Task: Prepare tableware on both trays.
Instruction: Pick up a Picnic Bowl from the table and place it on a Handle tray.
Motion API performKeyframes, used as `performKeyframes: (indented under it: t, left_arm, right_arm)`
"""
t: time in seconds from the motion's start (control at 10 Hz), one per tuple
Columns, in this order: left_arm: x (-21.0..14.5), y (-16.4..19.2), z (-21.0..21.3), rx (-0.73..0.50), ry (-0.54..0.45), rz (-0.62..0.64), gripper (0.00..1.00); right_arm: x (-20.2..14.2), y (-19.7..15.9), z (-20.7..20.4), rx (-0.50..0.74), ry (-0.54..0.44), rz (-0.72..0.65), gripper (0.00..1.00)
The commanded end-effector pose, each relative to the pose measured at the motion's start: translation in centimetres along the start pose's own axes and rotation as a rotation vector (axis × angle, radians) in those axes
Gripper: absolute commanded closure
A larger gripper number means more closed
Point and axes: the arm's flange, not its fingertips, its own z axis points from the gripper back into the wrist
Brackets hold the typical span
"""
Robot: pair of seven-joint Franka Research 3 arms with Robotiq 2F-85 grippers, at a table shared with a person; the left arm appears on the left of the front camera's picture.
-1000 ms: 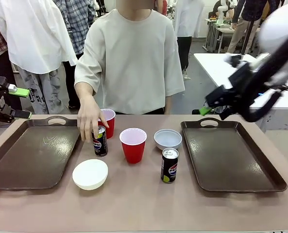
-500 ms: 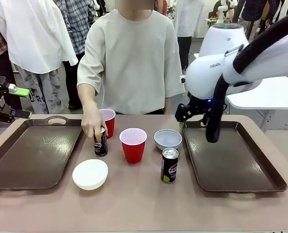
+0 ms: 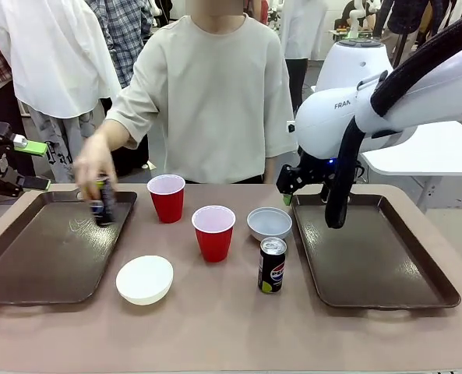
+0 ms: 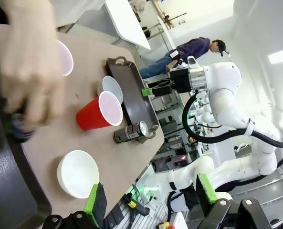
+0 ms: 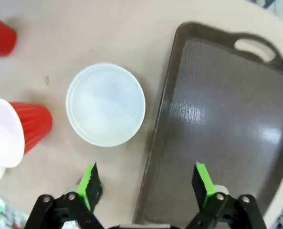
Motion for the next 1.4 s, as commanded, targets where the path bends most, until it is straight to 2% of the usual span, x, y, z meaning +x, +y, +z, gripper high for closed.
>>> performKeyframes:
  t: [0.0,0.1,0.6,1.0,1.3]
  left_arm:
    - [0.1,-0.1,0.0,-0.018,-0.009,0.001,0.00]
    - [0.1,-0.1,0.0,-0.018,-0.009,0.001,0.00]
    - [0.1,-0.1,0.0,-0.018,-0.009,0.001,0.00]
    - [0.1,-0.1,0.0,-0.018,-0.009,0.001,0.00]
    - [0.1,-0.1,0.0,-0.018,-0.009,0.001,0.00]
  right_arm:
    - [1.2,2.0,-2.8,-0.011,-0.078,-0.108,0.00]
    - [1.7,2.4,-3.5,-0.007,-0.110,-0.122,0.00]
    - [2.8,2.4,-7.5,-0.034,-0.075,-0.128,0.02]
    - [2.9,2.9,-8.4,0.002,-0.046,-0.118,0.42]
    - [2.9,2.0,-9.8,0.010,-0.019,-0.119,0.70]
